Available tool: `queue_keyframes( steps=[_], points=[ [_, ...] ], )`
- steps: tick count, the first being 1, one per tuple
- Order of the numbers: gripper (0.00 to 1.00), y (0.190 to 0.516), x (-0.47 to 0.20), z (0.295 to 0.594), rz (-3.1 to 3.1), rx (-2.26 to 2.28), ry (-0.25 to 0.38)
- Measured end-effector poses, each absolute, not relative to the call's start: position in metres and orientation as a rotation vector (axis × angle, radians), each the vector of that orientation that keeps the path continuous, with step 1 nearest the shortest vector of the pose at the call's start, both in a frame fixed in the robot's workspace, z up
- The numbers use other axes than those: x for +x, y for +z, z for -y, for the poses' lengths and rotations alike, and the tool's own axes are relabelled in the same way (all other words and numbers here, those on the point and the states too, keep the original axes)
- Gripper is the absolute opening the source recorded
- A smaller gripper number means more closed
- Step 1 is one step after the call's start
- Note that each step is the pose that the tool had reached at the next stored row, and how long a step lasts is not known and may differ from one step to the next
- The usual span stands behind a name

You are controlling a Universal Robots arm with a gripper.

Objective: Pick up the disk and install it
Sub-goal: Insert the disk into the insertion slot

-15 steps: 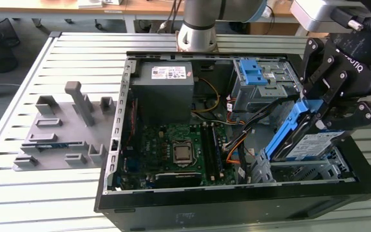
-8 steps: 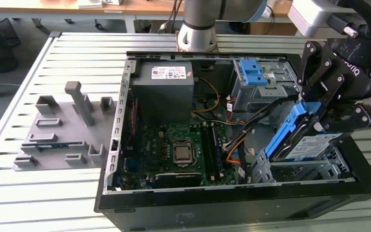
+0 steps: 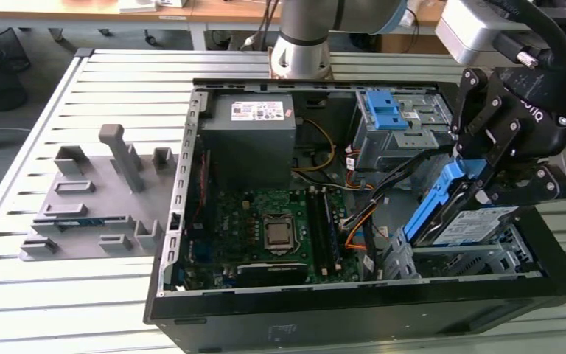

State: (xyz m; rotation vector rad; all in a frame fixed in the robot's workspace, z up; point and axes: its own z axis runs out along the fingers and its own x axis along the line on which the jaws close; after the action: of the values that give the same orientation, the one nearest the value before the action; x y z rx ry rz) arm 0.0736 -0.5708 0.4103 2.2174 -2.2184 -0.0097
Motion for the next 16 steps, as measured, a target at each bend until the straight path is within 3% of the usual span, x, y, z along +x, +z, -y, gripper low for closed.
queue_keyframes(
  steps=[16],
  points=[
    [0.36, 0.399, 0.074, 0.571, 2.218, 2.217, -0.010]
  ],
)
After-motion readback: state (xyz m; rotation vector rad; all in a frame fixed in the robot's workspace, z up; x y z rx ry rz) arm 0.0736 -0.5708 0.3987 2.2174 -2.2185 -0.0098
